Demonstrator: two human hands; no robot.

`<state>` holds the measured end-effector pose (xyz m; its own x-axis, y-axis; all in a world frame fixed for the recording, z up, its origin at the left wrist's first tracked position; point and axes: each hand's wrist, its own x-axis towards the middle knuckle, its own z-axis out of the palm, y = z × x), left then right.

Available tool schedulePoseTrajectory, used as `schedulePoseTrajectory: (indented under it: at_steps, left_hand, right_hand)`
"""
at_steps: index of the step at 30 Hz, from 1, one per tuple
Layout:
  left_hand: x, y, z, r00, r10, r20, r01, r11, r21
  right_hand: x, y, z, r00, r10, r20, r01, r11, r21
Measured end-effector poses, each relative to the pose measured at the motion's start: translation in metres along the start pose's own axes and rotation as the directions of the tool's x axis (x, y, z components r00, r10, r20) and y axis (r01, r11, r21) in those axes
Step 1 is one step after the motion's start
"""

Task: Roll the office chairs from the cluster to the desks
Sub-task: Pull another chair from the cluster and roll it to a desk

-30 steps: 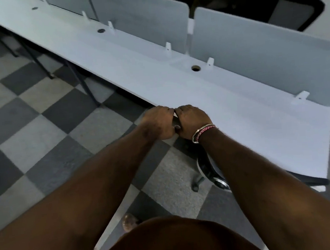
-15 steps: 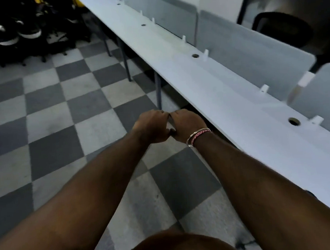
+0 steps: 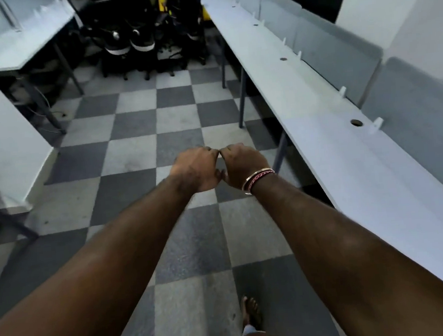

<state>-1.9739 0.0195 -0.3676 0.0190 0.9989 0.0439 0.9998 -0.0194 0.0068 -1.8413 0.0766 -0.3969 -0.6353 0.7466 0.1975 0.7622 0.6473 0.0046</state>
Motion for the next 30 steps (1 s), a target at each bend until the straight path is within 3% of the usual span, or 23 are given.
schedulePoseTrajectory:
  at_steps: [6, 16, 30]
  left_hand:
    - [0.112, -0.039, -0.019, 0.987, -0.148, -0.067, 0.151, 0.988, 0.045]
    - [0.264, -0.133, -0.017, 0.964, -0.235, -0.126, 0.243, 0.968, 0.057]
    - [0.514, -0.372, -0.025, 0.979, -0.143, -0.146, 0.166, 0.974, 0.155]
  right_hand:
    - [0.128, 0.052, -0.005, 0.993, -0.099, -0.066, 0.101, 0.994, 0.027]
    - [0.319, 0.085, 0.025, 0.976, -0.192, -0.101, 0.192, 0.981, -0.018]
    - [0.645, 0.078, 0.071, 0.978, -0.168, -0.125, 0.163, 0.985, -0.049]
